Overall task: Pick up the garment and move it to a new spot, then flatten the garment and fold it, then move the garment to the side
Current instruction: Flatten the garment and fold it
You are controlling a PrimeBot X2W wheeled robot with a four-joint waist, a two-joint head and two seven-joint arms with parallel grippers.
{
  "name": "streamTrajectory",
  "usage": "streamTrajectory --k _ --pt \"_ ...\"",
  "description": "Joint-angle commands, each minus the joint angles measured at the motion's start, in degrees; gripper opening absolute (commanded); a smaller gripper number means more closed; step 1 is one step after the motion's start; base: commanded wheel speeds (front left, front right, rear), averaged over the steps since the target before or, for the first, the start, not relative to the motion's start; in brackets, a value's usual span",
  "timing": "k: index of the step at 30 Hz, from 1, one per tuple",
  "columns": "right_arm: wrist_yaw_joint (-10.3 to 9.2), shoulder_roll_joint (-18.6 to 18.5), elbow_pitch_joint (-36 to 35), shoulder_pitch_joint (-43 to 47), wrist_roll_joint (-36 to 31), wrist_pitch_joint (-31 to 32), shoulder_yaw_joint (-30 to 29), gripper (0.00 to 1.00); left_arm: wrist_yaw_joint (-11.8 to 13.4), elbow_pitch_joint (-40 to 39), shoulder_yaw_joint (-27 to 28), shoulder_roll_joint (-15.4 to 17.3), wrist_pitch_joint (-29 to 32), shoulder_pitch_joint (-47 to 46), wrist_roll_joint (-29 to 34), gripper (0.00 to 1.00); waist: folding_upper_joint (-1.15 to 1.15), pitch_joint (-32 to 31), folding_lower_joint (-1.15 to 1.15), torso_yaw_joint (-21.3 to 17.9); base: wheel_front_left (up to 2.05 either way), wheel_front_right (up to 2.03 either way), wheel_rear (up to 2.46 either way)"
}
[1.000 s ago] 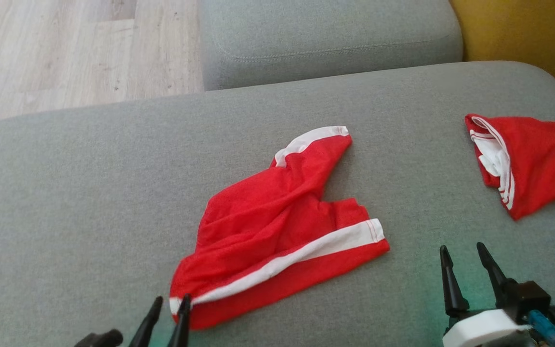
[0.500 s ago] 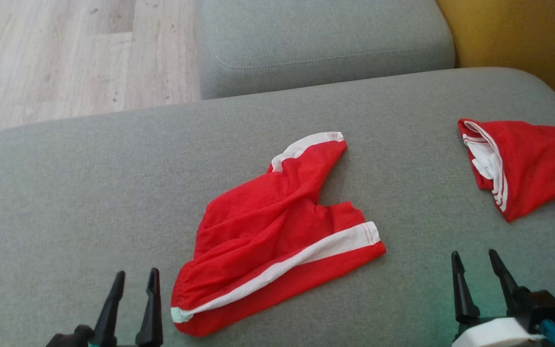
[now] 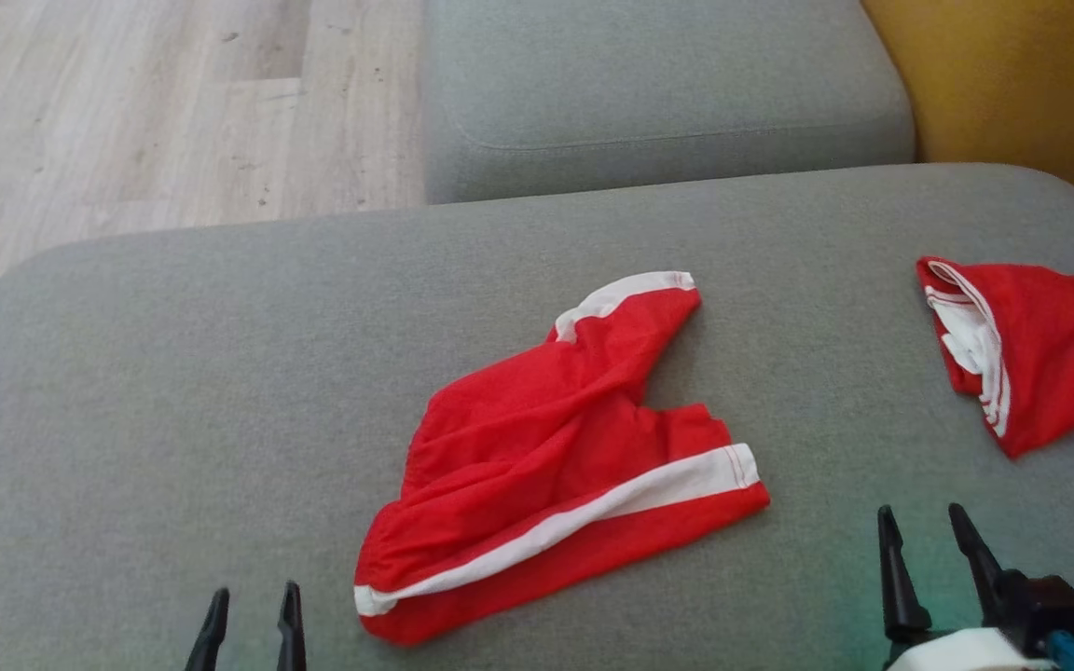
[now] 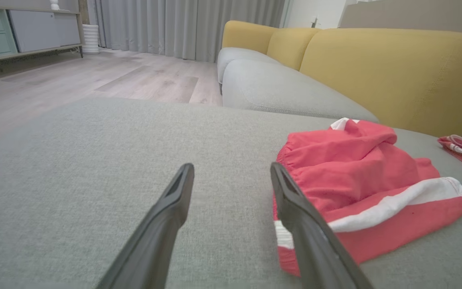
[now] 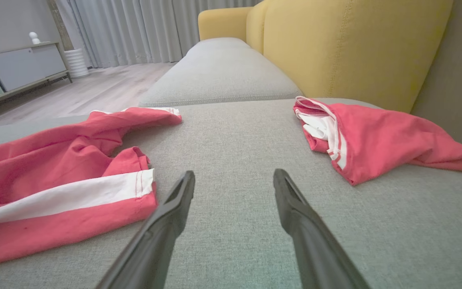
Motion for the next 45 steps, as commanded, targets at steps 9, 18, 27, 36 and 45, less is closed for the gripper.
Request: streamTrajectory --k 9,18,27,36,45 --pt "0.37 -0.4 -0.9 -2.4 0.8 -0.6 3.2 1.00 -0.3 0.4 2.4 -0.8 -0.7 -2.3 2.0 1.00 0.00 -0.1 0.00 1.7 0.00 0.00 0.00" --pt "0.37 -0.4 -1.1 -3.3 2.9 -0.6 4.4 1.00 -0.4 0.7 1.1 -0.9 -0.7 -2.6 1.7 1.00 0.00 0.2 0.00 2.1 0.00 0.00 0.00" --pt "0.37 -0.9 -3.7 -10.5 6.8 8.0 8.8 1.00 -0.4 -2.1 -6.8 4.0 7.4 -4.6 -7.0 1.00 0.00 0.7 0.00 2.0 0.00 0.00 0.00" --pt "0.37 -5.3 -0.5 -16.4 12.4 27.4 17.1 1.00 -0.4 -7.3 -13.6 10.6 22.8 -5.5 -19.1 1.00 0.00 3.7 0.00 2.4 0.00 0.00 0.00" --pt "0.37 -5.4 4.0 -19.9 13.9 28.5 19.0 1.00 -0.4 -8.1 -16.9 13.6 23.9 -8.8 -23.8 1.00 0.00 6.5 0.00 3.5 0.00 0.00 0.00"
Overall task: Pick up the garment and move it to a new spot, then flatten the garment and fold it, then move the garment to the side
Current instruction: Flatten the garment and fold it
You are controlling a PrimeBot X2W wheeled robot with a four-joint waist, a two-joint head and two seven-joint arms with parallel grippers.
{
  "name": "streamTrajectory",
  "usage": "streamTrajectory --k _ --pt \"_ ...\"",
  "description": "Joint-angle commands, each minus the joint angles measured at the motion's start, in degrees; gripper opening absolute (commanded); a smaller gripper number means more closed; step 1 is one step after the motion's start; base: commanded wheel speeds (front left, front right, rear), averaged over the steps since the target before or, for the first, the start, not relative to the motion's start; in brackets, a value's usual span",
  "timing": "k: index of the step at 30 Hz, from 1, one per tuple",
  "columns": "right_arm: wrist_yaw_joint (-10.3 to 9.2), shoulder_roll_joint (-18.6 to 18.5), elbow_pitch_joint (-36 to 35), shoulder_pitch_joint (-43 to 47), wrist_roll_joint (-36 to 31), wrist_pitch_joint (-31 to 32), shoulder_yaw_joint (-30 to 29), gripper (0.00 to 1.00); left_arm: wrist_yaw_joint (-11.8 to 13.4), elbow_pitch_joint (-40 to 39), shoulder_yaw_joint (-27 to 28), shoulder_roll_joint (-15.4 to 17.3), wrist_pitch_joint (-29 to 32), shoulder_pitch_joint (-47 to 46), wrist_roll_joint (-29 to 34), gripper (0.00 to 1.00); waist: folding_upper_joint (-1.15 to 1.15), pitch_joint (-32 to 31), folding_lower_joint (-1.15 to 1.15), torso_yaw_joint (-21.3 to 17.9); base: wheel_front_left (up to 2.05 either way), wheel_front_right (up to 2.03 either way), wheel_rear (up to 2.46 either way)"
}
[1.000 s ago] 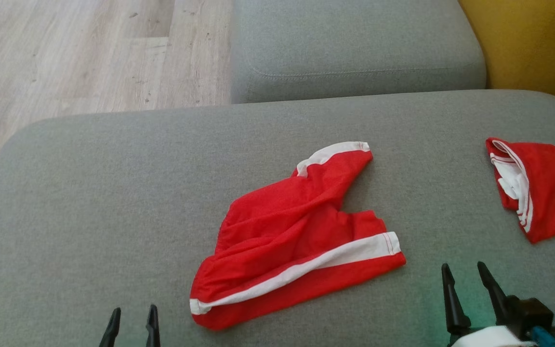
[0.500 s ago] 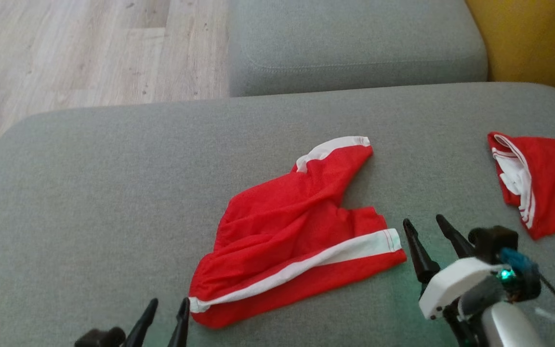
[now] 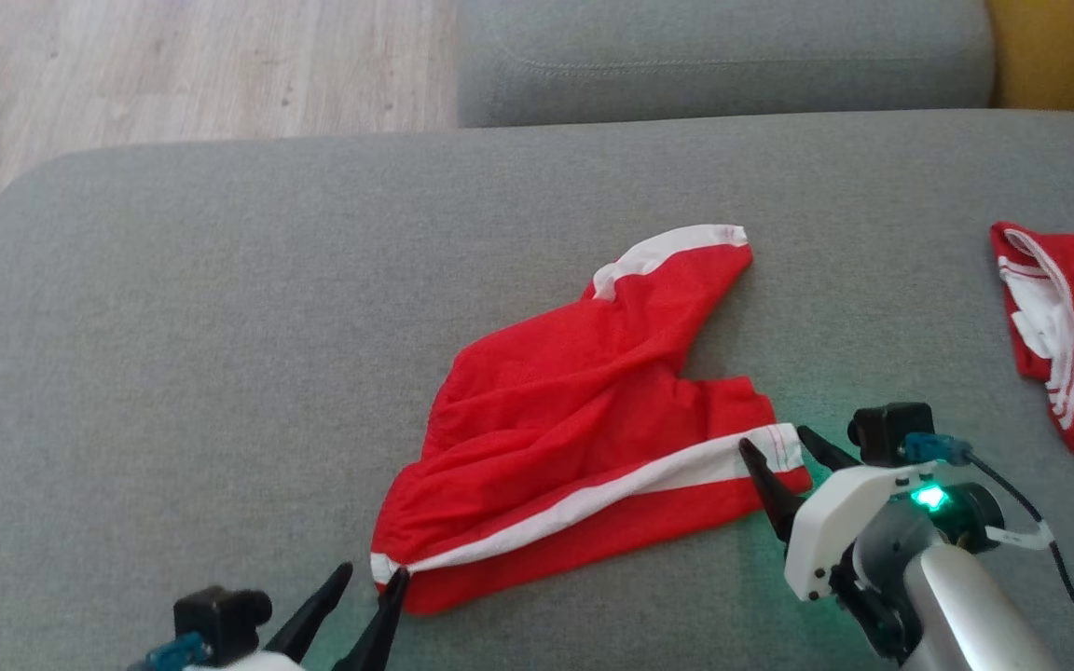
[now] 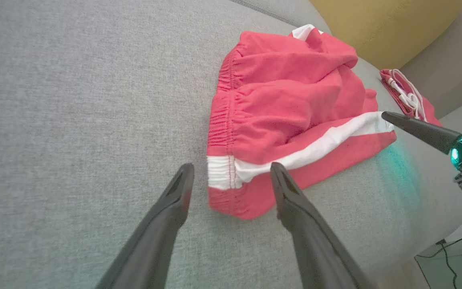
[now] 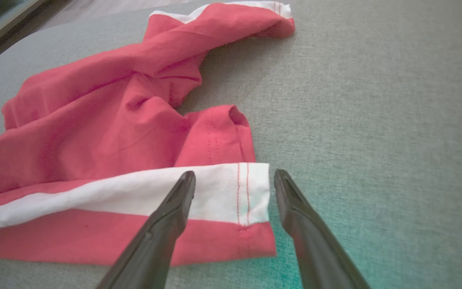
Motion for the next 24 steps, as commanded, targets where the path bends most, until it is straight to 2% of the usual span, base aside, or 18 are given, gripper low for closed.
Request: streamTrajectory --k 1,13,24 --pt "0.39 -0.4 -1.5 -2.6 0.3 -0.2 1.2 1.00 0.1 -1.7 1.6 0.9 -0.1 -2.6 -0.7 1.00 0.00 0.3 -0.01 0.2 0.00 0.00 0.00" --pt "0.39 -0.8 0.4 -4.1 1.7 -1.0 3.3 1.00 0.1 0.1 -2.9 3.7 -1.6 -5.6 -7.6 1.00 0.00 1.4 -0.01 -1.2 0.00 0.00 0.00" --pt "0.39 -0.8 1.3 -5.2 2.3 -1.6 4.6 1.00 0.1 4.1 -4.9 5.0 -3.1 -8.0 -9.9 1.00 0.00 2.0 -0.01 -2.3 0.00 0.00 0.00"
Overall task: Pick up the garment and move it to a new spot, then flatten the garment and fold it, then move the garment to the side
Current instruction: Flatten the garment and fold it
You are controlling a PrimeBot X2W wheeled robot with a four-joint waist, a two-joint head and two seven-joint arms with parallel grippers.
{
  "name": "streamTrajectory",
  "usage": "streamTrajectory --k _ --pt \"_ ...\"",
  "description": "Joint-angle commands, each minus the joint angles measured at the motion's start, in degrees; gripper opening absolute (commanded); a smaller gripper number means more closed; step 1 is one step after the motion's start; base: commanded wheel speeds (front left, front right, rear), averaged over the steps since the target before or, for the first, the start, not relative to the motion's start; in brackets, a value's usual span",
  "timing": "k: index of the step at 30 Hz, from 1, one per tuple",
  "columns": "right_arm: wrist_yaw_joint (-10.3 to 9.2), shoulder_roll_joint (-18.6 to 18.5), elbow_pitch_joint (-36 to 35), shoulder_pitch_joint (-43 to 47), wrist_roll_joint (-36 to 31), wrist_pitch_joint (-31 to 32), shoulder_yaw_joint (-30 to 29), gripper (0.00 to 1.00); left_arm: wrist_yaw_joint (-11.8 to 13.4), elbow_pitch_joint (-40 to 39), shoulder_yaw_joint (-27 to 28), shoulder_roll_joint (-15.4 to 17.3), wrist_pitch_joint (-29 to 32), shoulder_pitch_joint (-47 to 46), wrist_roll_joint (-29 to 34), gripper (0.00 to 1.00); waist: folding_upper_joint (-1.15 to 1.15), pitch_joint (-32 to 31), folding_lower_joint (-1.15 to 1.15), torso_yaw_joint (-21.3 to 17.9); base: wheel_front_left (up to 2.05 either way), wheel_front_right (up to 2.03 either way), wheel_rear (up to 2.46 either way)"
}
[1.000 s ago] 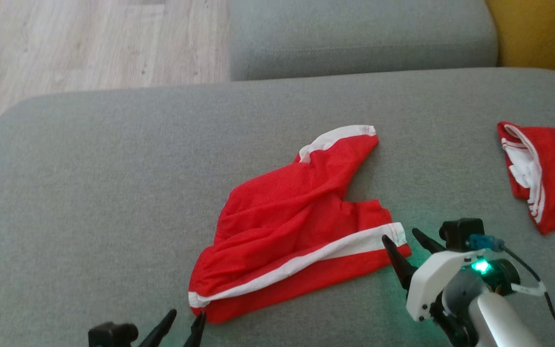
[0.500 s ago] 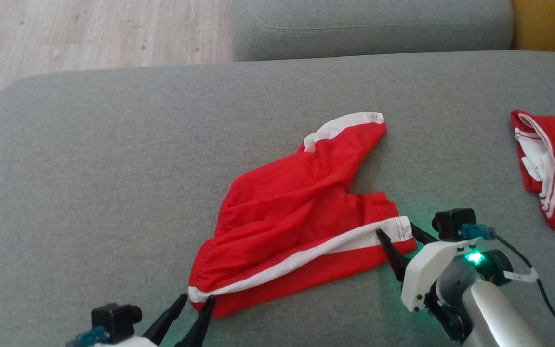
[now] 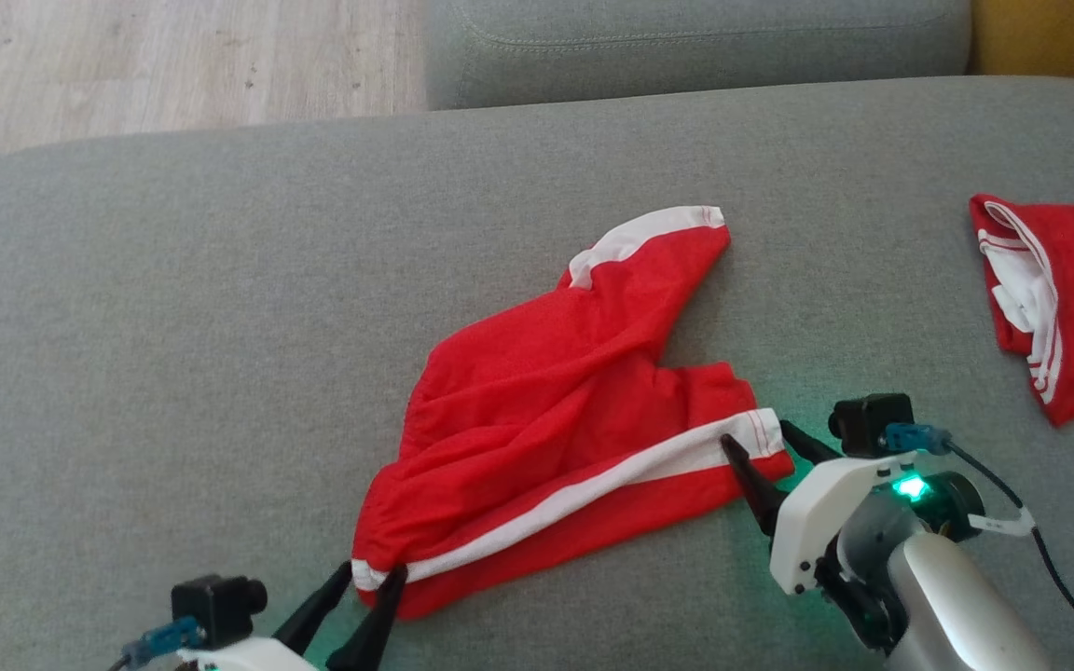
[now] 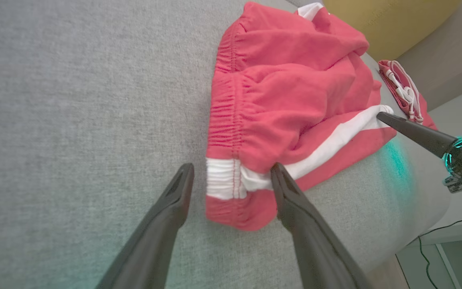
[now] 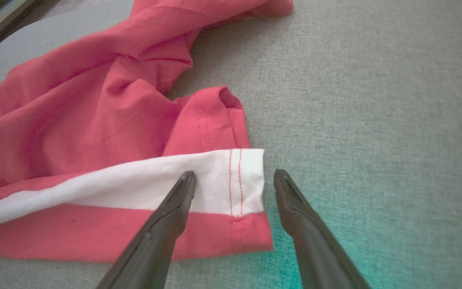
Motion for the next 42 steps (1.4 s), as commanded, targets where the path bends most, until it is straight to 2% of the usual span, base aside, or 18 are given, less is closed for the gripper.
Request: streamTrajectory --k 1,9,10,11,12,13,14,19,25,31,36,42 --pt "0.39 -0.4 -1.5 -2.6 0.3 -0.7 1.3 1.00 0.1 -1.0 1.3 1.3 -0.7 -2.9 -1.0 1.00 0.00 0.1 0.00 -0.1 0.00 0.00 0.00" --pt "0.39 -0.4 -0.8 -3.1 1.5 -0.2 2.7 1.00 0.1 0.3 -0.9 1.7 -1.8 -4.3 -2.9 1.00 0.00 0.5 0.00 -0.1 0.00 0.00 0.00" --pt "0.39 -0.4 -0.7 -3.2 1.7 -0.3 2.8 0.97 0.1 0.5 -1.1 1.8 -2.0 -4.6 -3.1 1.00 0.00 0.6 0.00 0.0 0.00 0.00 0.00" --pt "0.39 -0.3 -0.7 -3.4 1.9 -0.8 2.5 0.75 0.1 0.6 -1.4 1.9 -2.3 -4.8 -3.3 0.80 0.00 0.6 0.00 -0.1 0.00 0.00 0.00" --pt "0.39 -0.2 -0.6 -3.5 2.0 -1.2 2.1 0.27 0.1 0.6 -1.9 1.9 -2.5 -5.1 -3.6 0.39 0.00 0.5 0.00 -0.1 0.00 0.00 0.00" --pt "0.39 0.0 -0.4 -3.5 2.3 -1.4 2.0 0.00 0.1 0.5 -2.3 2.0 -2.7 -5.3 -4.0 0.15 0.00 0.4 0.00 -0.2 0.00 0.00 0.00" --pt "0.39 0.0 -0.4 -3.5 2.6 -1.5 2.0 0.00 0.1 0.4 -2.6 2.1 -3.0 -5.4 -4.5 0.00 0.00 0.3 0.00 -0.2 0.00 0.00 0.00" --pt "0.39 -0.4 -2.3 -2.5 5.5 -2.4 1.8 0.00 0.1 -2.2 -3.6 3.1 -3.9 -5.2 -7.4 0.00 0.00 -0.5 0.00 -0.6 0.00 0.00 0.00" --pt "0.39 -2.3 -11.8 2.1 13.5 -3.3 -0.3 0.00 0.1 -12.4 -2.1 5.6 -5.7 -2.3 -13.6 0.00 0.00 -2.7 0.00 -1.6 0.00 0.00 0.00" --pt "0.39 -5.7 -27.2 8.5 20.1 -2.2 -5.1 0.00 0.1 -25.9 0.3 8.4 -6.4 0.5 -18.9 0.00 0.00 -4.8 0.00 -2.7 0.00 0.00 0.00" --pt "0.39 -7.7 -42.7 13.1 24.5 0.3 -11.8 0.00 0.2 -37.8 1.8 9.6 -6.0 1.5 -21.7 0.00 0.00 -5.8 0.00 -3.9 0.00 0.00 0.00" --pt "0.39 -9.0 -60.1 13.3 30.0 7.1 -20.4 0.00 3.1 -50.5 4.6 12.3 -2.2 -2.4 -23.4 0.00 0.00 -3.7 0.00 -5.2 0.00 0.00 0.00"
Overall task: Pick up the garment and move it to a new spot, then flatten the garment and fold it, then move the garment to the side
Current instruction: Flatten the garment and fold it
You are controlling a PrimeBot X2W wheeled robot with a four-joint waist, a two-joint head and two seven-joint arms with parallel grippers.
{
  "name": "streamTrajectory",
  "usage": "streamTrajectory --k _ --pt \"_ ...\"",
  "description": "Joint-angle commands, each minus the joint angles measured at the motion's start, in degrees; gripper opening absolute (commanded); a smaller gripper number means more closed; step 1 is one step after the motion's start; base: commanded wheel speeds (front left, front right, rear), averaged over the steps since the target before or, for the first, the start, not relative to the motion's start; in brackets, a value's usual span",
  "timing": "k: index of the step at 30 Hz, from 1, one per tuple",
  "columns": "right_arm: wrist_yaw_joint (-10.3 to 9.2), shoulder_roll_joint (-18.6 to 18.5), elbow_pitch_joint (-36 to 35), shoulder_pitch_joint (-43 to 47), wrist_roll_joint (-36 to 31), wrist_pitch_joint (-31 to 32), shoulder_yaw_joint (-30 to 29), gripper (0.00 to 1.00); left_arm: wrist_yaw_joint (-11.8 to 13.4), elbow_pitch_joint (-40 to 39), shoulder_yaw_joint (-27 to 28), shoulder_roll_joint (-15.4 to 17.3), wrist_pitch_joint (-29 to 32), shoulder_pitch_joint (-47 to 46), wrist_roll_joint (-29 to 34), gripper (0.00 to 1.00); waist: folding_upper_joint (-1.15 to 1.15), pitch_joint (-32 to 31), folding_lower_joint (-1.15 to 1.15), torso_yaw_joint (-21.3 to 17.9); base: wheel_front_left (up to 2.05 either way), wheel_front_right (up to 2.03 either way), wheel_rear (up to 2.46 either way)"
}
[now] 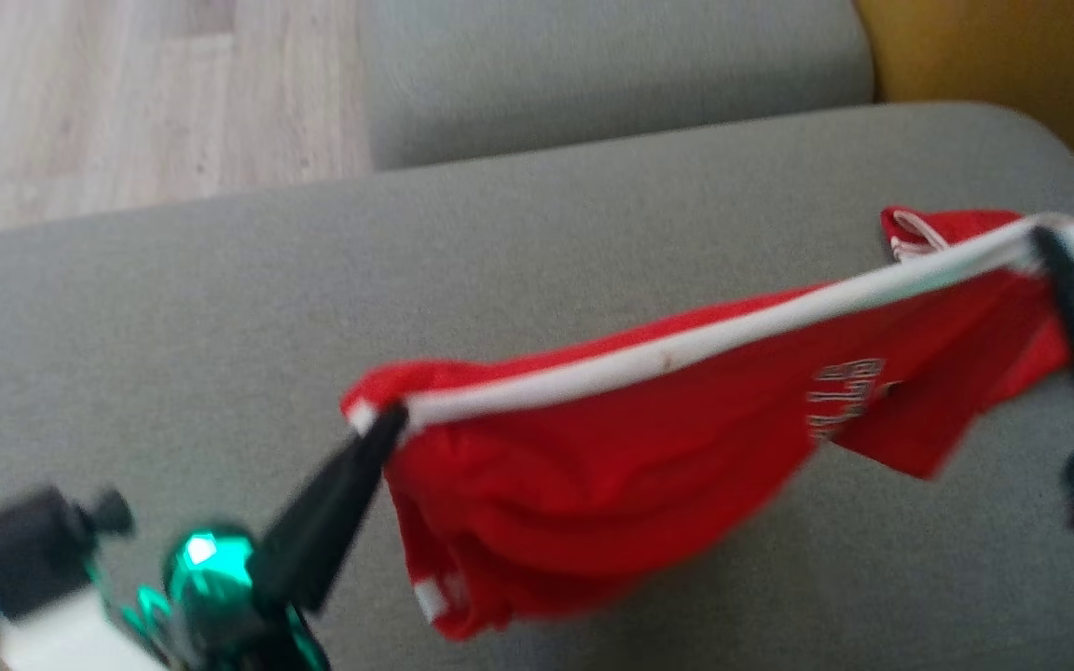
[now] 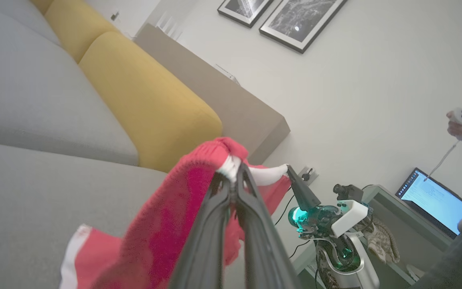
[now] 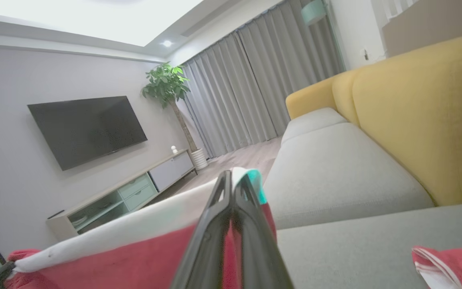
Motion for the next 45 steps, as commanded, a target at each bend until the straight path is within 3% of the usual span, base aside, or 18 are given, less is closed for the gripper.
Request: streamTrajectory --k 1,7,11,12,14,18,24,29,33,37,42,45 --pt "0.39 -1.5 -3.3 -4.0 1.1 1.5 -0.6 0.00 0.6 -3.0 3.6 1.9 1.0 -6.1 -0.9 0.00 0.00 1.5 0.01 -0.5 0.00 0.00 0.00" --pt "0.39 -0.9 -3.2 -18.1 -0.1 8.8 -3.2 0.00 4.2 0.0 7.3 4.3 9.7 -23.6 -3.3 0.00 0.00 9.5 0.01 -0.5 0.00 0.00 0.00" --pt "0.39 4.0 6.5 -32.5 -6.6 10.2 -1.5 0.00 5.8 11.4 6.9 3.4 15.0 -39.5 -1.4 0.00 0.00 16.6 0.01 -0.4 0.00 0.00 0.00" --pt "0.39 7.4 13.1 -40.3 -11.2 9.6 -0.9 0.00 6.7 19.6 6.4 1.2 15.6 -48.5 1.2 0.00 0.00 20.0 0.01 -0.4 0.00 0.00 0.00" --pt "0.39 9.8 20.2 -48.1 -15.8 6.7 -1.2 0.00 6.3 28.3 5.2 -1.2 14.5 -57.3 5.4 0.00 0.00 22.9 0.01 -0.4 0.00 0.00 0.00" --pt "0.39 12.1 33.5 -61.0 -20.7 -2.2 -1.5 0.00 2.9 45.2 3.2 -6.4 7.0 -71.5 14.3 0.00 0.00 26.6 0.01 -1.0 0.00 0.00 0.00" --pt "0.39 12.5 46.3 -67.9 -19.5 -13.5 1.3 0.00 -1.0 59.9 1.2 -10.4 -5.1 -78.5 20.8 0.00 0.00 27.6 0.01 -2.0 0.00 0.00 0.00" --pt "0.39 12.5 52.3 -62.3 -18.5 -20.7 7.8 0.00 -2.8 67.3 -1.5 -10.9 -12.5 -73.5 20.6 0.00 0.00 25.4 0.01 -2.8 0.00 0.00 0.00" --pt "0.39 10.2 52.1 -51.3 -17.1 -23.0 14.7 0.00 -3.0 66.2 -6.0 -8.9 -16.8 -63.4 18.8 0.00 0.00 22.3 0.01 -2.9 0.00 0.00 0.00" --pt "0.39 5.7 47.6 -39.9 -14.1 -24.4 18.6 0.00 -3.0 60.4 -9.5 -5.8 -19.2 -51.7 16.8 0.00 0.00 20.2 0.01 -2.0 0.00 0.00 0.00" --pt "0.39 0.3 38.4 -21.7 -9.7 -24.6 18.6 0.00 -2.9 50.9 -10.8 -4.4 -20.2 -33.2 15.6 0.00 0.00 13.7 0.01 -0.3 0.00 0.00 0.00" --pt "0.39 -2.6 30.4 -9.8 -7.9 -22.7 16.4 0.00 -0.7 43.3 -10.9 -3.6 -20.3 -21.8 14.9 0.00 0.00 10.9 0.01 0.6 0.00 0.00 0.00"
